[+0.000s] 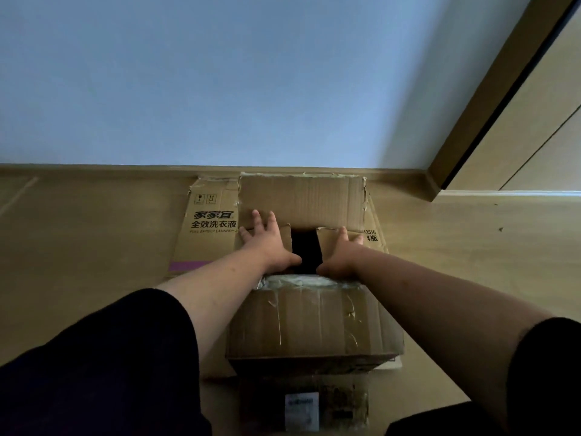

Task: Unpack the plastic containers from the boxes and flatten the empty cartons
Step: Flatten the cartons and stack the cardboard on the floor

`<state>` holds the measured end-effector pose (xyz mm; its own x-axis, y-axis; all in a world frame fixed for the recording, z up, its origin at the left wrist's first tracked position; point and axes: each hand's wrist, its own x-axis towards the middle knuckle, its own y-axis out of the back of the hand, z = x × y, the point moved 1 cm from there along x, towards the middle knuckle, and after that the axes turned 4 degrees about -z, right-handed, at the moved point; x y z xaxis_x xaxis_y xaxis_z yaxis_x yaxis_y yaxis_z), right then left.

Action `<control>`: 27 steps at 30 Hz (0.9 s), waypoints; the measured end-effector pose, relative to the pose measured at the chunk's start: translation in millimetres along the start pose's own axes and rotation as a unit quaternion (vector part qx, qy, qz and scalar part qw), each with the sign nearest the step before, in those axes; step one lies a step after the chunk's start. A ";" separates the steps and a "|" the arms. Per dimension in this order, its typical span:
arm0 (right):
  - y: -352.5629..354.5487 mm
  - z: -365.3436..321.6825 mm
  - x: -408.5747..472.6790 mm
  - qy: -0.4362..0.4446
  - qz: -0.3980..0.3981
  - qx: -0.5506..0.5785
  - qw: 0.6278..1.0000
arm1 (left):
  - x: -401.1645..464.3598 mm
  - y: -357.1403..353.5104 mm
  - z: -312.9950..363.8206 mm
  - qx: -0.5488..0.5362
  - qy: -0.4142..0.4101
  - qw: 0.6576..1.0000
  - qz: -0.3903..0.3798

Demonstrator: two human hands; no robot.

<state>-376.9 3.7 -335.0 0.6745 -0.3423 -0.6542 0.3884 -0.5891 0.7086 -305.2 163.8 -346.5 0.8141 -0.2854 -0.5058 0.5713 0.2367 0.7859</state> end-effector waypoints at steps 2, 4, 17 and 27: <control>-2.0 2.5 3.4 -0.001 -0.002 0.010 1.000 | 3.3 1.7 -5.4 -0.006 -0.002 1.000 0.000; -2.2 2.7 4.8 -0.004 -0.009 0.009 1.000 | 7.3 3.7 -9.5 -0.009 -0.007 1.000 -0.004; 9.2 12.7 22.8 0.020 -0.046 0.060 0.997 | 20.8 11.7 -36.2 -0.127 -0.046 0.991 0.010; 7.7 36.0 7.1 0.043 -0.076 0.145 0.986 | -1.5 15.0 -44.0 -0.144 -0.064 0.987 -0.032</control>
<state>-391.8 -29.7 -343.8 0.6779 -0.1788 -0.7131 0.3018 -0.8168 0.4917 -293.3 208.6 -349.6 0.7661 -0.4186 -0.4878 0.6421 0.4638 0.6104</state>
